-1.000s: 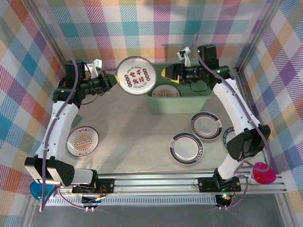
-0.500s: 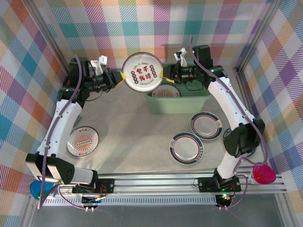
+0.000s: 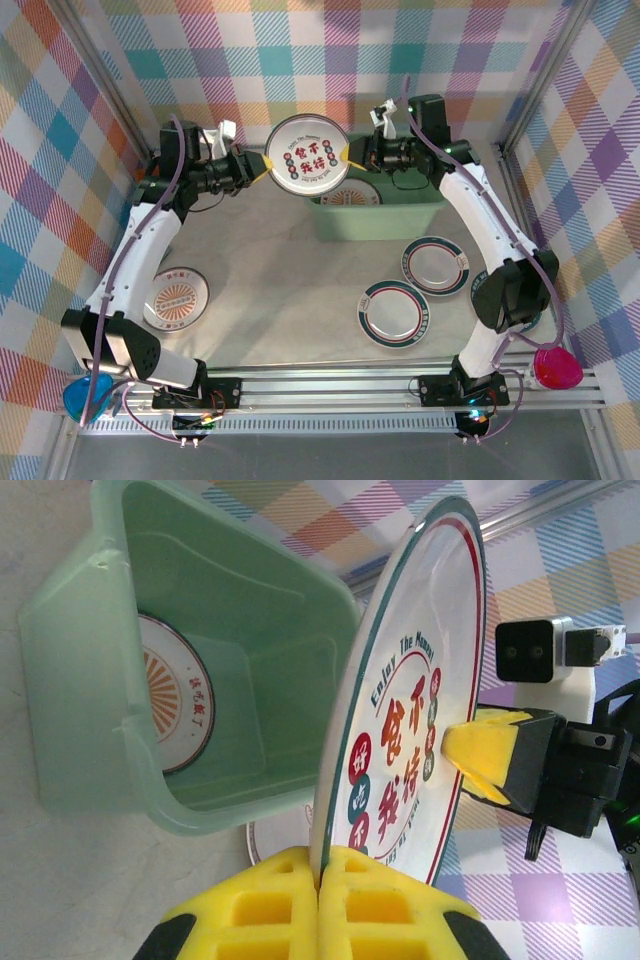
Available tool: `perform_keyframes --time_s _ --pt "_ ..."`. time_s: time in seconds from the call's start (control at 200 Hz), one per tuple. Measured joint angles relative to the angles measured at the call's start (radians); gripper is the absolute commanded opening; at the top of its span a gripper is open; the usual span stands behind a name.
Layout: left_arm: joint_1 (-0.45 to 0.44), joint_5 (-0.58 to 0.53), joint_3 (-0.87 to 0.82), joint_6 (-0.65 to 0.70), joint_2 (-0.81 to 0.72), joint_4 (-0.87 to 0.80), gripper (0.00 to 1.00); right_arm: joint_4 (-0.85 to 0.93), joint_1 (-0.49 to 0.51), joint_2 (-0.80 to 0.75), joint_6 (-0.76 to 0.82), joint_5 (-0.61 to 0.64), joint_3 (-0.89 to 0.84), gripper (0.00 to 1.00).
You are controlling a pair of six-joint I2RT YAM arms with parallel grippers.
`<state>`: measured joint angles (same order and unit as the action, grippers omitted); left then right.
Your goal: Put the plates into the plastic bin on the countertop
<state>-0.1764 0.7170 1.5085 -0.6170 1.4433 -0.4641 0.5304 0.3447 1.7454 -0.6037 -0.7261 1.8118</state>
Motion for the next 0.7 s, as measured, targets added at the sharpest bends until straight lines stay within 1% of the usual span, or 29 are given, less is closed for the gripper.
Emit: perform_keyframes --time_s 0.015,0.03,0.07,0.125,0.155,0.185,0.25,0.3,0.35,0.48,0.585,0.7 --pt "0.0 -0.002 0.001 0.0 0.002 0.0 0.0 -0.002 -0.001 0.002 -0.002 0.0 0.0 0.01" --pt "0.0 -0.003 0.002 0.0 0.003 0.0 0.02 -0.004 -0.001 0.004 -0.003 0.0 0.0 0.0" --pt "0.0 -0.008 0.008 0.001 0.008 -0.004 0.11 -0.011 -0.001 0.008 -0.007 0.0 0.0 0.0" --pt "0.0 -0.013 0.017 0.006 0.013 -0.006 0.31 -0.018 -0.001 0.011 -0.011 0.0 0.0 0.0" --pt "-0.003 -0.013 0.024 0.01 0.016 -0.009 0.4 -0.019 -0.001 0.011 -0.013 0.001 0.0 0.0" --pt "-0.006 -0.014 0.033 0.011 0.019 -0.011 0.46 -0.021 -0.001 0.011 -0.014 0.003 0.0 0.0" --pt "-0.014 -0.022 0.054 0.019 0.022 -0.021 0.56 -0.024 -0.006 0.011 -0.017 0.01 0.0 0.0" --pt "-0.018 -0.031 0.068 0.022 0.022 -0.034 0.6 -0.024 -0.01 0.011 -0.018 0.017 -0.002 0.0" --pt "-0.018 -0.047 0.086 0.04 0.022 -0.047 0.62 -0.021 -0.02 0.011 -0.016 0.03 -0.002 0.0" --pt "-0.016 -0.076 0.126 0.067 0.037 -0.072 0.64 0.018 -0.077 0.016 0.021 0.067 0.019 0.0" --pt "-0.011 -0.084 0.136 0.084 0.074 -0.076 0.65 0.087 -0.138 0.075 0.078 0.087 0.134 0.0" --pt "-0.01 -0.09 0.146 0.109 0.15 -0.077 0.65 0.143 -0.191 0.169 0.144 0.101 0.273 0.0"
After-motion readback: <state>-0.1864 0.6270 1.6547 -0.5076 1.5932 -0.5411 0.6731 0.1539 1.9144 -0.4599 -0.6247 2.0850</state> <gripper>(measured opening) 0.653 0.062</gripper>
